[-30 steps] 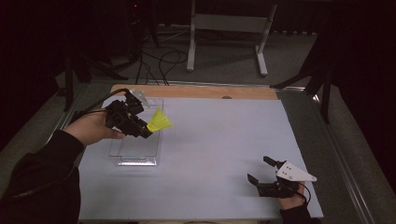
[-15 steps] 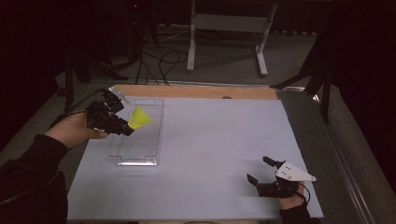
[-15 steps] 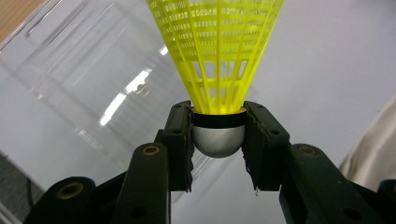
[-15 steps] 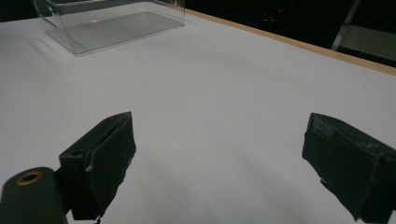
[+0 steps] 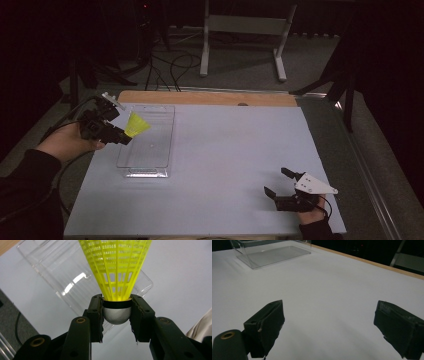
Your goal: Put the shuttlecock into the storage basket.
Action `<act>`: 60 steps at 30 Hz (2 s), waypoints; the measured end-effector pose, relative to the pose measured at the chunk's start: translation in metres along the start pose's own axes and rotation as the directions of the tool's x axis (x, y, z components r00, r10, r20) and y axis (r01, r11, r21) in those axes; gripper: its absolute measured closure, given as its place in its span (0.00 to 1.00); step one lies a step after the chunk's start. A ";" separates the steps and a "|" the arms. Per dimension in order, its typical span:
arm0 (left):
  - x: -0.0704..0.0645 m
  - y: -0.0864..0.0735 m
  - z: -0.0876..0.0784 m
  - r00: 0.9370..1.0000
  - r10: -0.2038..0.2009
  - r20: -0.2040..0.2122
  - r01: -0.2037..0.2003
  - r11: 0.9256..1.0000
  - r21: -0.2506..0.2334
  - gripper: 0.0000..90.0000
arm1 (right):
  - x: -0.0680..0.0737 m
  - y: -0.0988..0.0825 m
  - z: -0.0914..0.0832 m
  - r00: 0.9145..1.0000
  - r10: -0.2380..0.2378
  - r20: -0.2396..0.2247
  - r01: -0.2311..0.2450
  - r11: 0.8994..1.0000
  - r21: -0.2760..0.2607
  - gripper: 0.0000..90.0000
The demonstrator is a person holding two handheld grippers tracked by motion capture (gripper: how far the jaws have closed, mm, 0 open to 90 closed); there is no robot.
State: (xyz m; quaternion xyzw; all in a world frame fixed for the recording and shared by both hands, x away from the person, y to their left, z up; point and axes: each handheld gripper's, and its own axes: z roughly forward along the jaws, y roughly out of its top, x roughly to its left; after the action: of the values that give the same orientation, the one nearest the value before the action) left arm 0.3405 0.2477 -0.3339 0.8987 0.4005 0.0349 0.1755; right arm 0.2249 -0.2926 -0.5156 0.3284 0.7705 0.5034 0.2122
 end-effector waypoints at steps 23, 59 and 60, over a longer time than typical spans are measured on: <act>0.015 -0.018 0.006 0.991 -0.130 -0.031 0.130 0.992 0.004 0.73 | 0.000 0.000 0.001 1.000 0.003 -0.001 -0.003 1.000 0.005 0.10; 0.024 -0.045 0.084 0.998 0.040 0.045 -0.041 0.999 0.025 0.73 | 0.000 0.000 0.001 1.000 0.002 -0.003 -0.002 1.000 0.010 0.10; 0.023 -0.045 0.085 0.998 0.047 0.044 -0.048 0.999 0.023 0.73 | 0.000 0.000 0.001 1.000 0.001 -0.003 -0.001 1.000 0.010 0.10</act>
State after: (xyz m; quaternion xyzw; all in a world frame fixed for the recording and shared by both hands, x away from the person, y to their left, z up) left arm 0.3414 0.2681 -0.4312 0.9105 0.3753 0.0147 0.1727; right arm 0.2252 -0.2921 -0.5158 0.3292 0.7731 0.5002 0.2092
